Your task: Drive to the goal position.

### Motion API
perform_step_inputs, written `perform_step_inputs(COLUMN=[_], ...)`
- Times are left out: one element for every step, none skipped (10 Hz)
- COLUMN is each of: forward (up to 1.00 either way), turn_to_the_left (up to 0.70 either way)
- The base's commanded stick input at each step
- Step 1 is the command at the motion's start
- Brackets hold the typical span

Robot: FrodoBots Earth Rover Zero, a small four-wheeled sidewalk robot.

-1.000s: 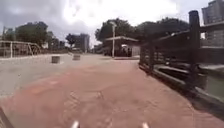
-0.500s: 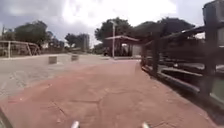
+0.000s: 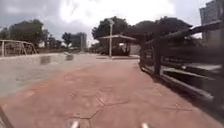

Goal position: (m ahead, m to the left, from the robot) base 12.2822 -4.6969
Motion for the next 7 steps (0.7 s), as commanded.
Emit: perform_step_inputs(forward=[0.7,0.7,0.7,0.7,0.7,0.7,0.7], turn_to_the_left=[0.0,0.0,0.0,-0.03,-0.07,-0.27,-0.27])
